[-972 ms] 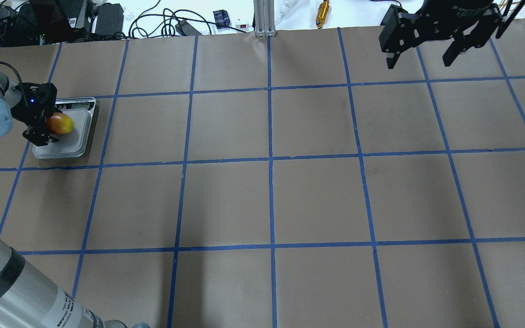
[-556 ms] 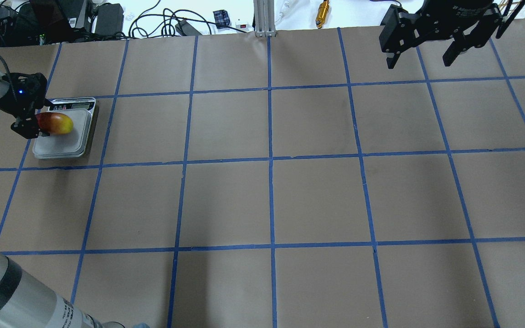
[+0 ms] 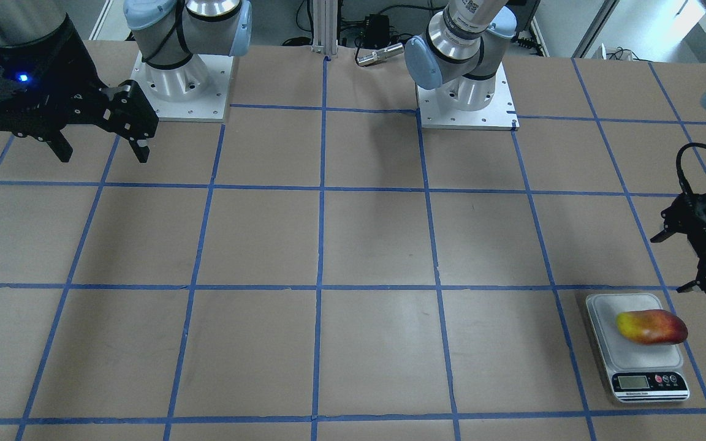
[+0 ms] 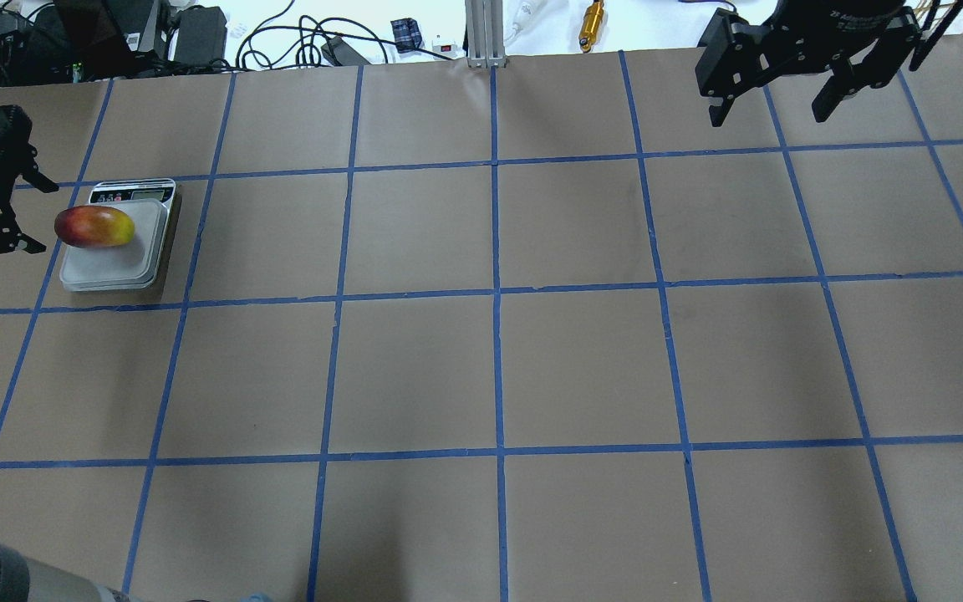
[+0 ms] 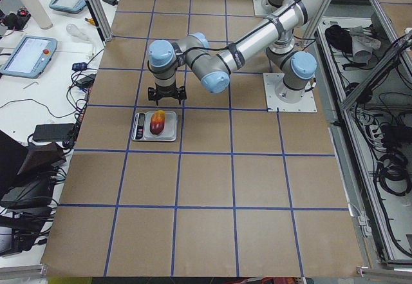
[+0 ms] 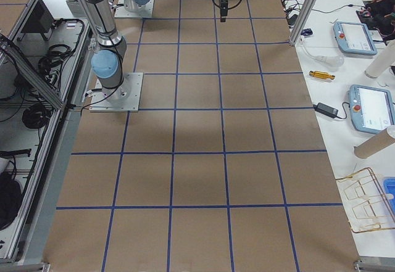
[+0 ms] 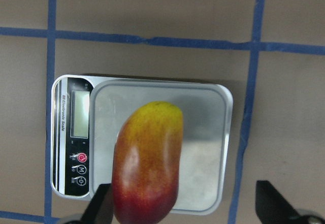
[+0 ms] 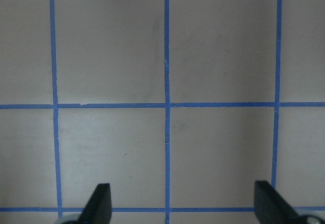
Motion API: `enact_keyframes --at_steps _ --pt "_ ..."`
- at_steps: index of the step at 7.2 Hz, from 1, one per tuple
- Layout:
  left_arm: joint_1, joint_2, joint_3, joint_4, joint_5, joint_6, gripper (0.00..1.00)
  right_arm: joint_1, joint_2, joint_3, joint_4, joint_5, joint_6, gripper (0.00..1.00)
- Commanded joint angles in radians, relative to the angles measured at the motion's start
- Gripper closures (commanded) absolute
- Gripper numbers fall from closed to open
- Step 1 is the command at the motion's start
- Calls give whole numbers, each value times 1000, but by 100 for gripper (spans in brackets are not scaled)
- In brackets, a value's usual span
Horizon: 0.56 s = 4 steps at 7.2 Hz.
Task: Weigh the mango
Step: 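Open the left gripper and release the mango on the scale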
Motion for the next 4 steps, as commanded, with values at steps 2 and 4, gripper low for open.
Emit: enact_keyframes --at_steps 2,4 --pt "12 217 2 -219 101 -35 2 0 0 0 0 2 0 0" --pt "4 302 -12 -320 98 -155 2 0 -1 0 0 2 0 0"
